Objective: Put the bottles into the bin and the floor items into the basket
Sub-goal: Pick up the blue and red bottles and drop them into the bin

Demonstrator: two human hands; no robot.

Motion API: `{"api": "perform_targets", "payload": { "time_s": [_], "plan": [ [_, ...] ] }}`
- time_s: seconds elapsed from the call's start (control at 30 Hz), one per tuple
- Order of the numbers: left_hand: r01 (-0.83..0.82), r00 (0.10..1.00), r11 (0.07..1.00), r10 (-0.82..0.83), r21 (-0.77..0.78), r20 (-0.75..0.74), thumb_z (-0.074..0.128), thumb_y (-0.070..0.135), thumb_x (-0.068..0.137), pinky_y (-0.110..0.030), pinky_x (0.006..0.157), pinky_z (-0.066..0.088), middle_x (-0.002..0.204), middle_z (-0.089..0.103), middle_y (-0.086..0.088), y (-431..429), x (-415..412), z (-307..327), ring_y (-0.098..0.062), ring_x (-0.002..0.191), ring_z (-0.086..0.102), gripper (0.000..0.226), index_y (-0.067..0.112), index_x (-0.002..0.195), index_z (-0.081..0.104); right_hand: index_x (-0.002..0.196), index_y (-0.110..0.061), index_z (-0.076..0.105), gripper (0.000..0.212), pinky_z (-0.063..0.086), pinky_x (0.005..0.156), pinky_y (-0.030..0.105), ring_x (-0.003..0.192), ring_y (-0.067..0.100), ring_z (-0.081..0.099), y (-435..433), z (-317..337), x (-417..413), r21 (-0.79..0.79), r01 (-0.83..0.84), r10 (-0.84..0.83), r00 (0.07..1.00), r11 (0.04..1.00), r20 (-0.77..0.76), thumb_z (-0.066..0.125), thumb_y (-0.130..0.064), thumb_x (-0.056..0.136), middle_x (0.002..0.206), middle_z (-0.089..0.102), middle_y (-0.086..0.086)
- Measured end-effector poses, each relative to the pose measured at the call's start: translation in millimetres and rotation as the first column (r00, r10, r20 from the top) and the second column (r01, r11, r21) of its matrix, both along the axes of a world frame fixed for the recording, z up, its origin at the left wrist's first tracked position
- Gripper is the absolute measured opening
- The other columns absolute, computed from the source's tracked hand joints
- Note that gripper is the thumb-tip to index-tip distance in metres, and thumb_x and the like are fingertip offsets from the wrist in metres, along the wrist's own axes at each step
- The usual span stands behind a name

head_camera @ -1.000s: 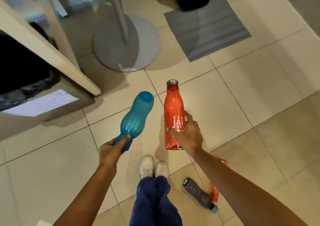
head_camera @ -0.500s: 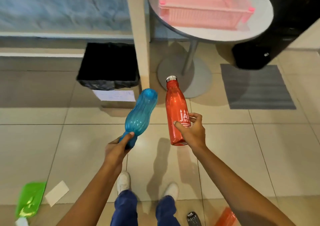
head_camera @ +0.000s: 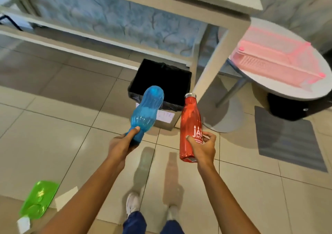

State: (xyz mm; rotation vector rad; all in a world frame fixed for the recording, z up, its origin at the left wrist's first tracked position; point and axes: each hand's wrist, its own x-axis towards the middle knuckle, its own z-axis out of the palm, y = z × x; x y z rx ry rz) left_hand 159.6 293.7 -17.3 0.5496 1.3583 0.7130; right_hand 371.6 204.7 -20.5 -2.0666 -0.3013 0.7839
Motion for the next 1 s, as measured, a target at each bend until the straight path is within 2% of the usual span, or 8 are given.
{"api": "perform_targets", "payload": {
  "time_s": [0.07, 0.23, 0.37, 0.57, 0.7, 0.83, 0.9, 1.0],
  "plan": [
    [0.012, 1.0, 1.0, -0.012, 0.001, 0.026, 0.074, 0.024, 0.081, -0.022, 0.074, 0.057, 0.087, 0.069, -0.006, 19.1, -4.1, -1.8, -0.013, 0.077, 0.067, 0.027, 0.003, 0.095, 0.065, 0.117, -0.023, 0.04, 0.063, 0.056, 0.081, 0.036, 0.091, 0.02, 0.058, 17.4, -2.3, -5.7, -0.016, -0.036, 0.037, 0.998, 0.999, 0.052, 0.083, -0.031, 0.071, 0.109, 0.052, 0.0],
    [0.033, 0.999, 0.999, -0.034, 0.025, 0.039, 0.078, 0.019, 0.075, -0.024, 0.08, 0.056, 0.092, 0.071, -0.008, 72.6, 1.9, -10.0, -0.013, 0.08, 0.068, 0.043, -0.003, 0.11, 0.066, 0.115, -0.025, 0.042, 0.065, 0.052, 0.074, 0.03, 0.091, 0.019, 0.06, 73.9, -10.1, 1.5, -0.043, -0.117, 0.122, 0.978, 0.992, 0.167, 0.084, -0.037, 0.067, 0.108, 0.056, -0.001],
    [-0.019, 0.996, 0.996, 0.026, 0.081, -0.086, 0.083, 0.026, 0.069, -0.025, 0.077, 0.057, 0.088, 0.072, -0.006, 119.2, 18.2, -25.6, -0.015, 0.081, 0.07, 0.035, 0.006, 0.096, 0.07, 0.111, -0.025, 0.041, 0.064, 0.055, 0.075, 0.034, 0.089, 0.021, 0.062, 135.6, -23.4, 19.7, -0.115, -0.165, 0.187, 0.957, 0.98, 0.223, 0.081, -0.041, 0.065, 0.104, 0.058, -0.001],
    [-0.078, 0.986, 0.995, 0.087, 0.064, -0.143, 0.085, 0.03, 0.067, -0.03, 0.082, 0.058, 0.087, 0.073, -0.007, 186.1, 43.4, -72.9, -0.019, 0.081, 0.071, 0.034, 0.007, 0.086, 0.07, 0.113, -0.02, 0.047, 0.058, 0.043, 0.071, 0.029, 0.084, 0.023, 0.055, 240.5, -63.7, 58.9, -0.208, -0.24, 0.279, 0.943, 0.948, 0.183, 0.078, -0.039, 0.067, 0.096, 0.055, 0.0],
    [-0.083, 0.981, 0.995, 0.093, 0.061, -0.173, 0.089, 0.039, 0.055, -0.038, 0.087, 0.057, 0.09, 0.075, -0.011, 235.9, 66.3, -117.9, -0.023, 0.085, 0.073, 0.046, 0.007, 0.082, 0.071, 0.112, -0.018, 0.047, 0.06, 0.046, 0.074, 0.031, 0.087, 0.023, 0.058, 298.8, -116.0, 84.5, -0.257, -0.31, 0.366, 0.907, 0.915, 0.21, 0.077, -0.044, 0.067, 0.102, 0.06, 0.002],
    [-0.074, 0.954, 0.989, 0.107, 0.127, -0.279, 0.087, 0.05, 0.052, -0.029, 0.071, 0.058, 0.082, 0.074, -0.005, 276.5, 84.0, -159.9, -0.016, 0.073, 0.07, 0.056, 0.008, 0.087, 0.073, 0.117, -0.015, 0.047, 0.064, 0.052, 0.084, 0.036, 0.101, 0.03, 0.061, 352.2, -179.6, 107.2, -0.297, -0.321, 0.387, 0.901, 0.899, 0.197, 0.078, -0.045, 0.069, 0.114, 0.06, 0.009],
    [-0.06, 0.924, 0.985, 0.117, 0.163, -0.363, 0.083, 0.06, 0.048, -0.025, 0.062, 0.051, 0.08, 0.072, -0.003, 292.9, 88.0, -179.9, -0.016, 0.073, 0.069, 0.062, 0.012, 0.087, 0.073, 0.12, -0.012, 0.05, 0.067, 0.05, 0.082, 0.034, 0.103, 0.031, 0.061, 377.4, -212.5, 117.6, -0.323, -0.33, 0.39, 0.91, 0.887, 0.142, 0.078, -0.047, 0.07, 0.117, 0.059, 0.01],
    [-0.036, 0.913, 0.984, 0.103, 0.174, -0.395, 0.083, 0.062, 0.046, -0.026, 0.066, 0.054, 0.079, 0.073, -0.004, 317.9, 93.9, -209.2, -0.016, 0.073, 0.07, 0.065, 0.012, 0.087, 0.074, 0.127, -0.01, 0.05, 0.074, 0.047, 0.076, 0.03, 0.106, 0.031, 0.061, 406.2, -260.7, 134.1, -0.349, -0.316, 0.368, 0.925, 0.882, 0.093, 0.078, -0.048, 0.07, 0.122, 0.061, 0.012]
  ]
}}
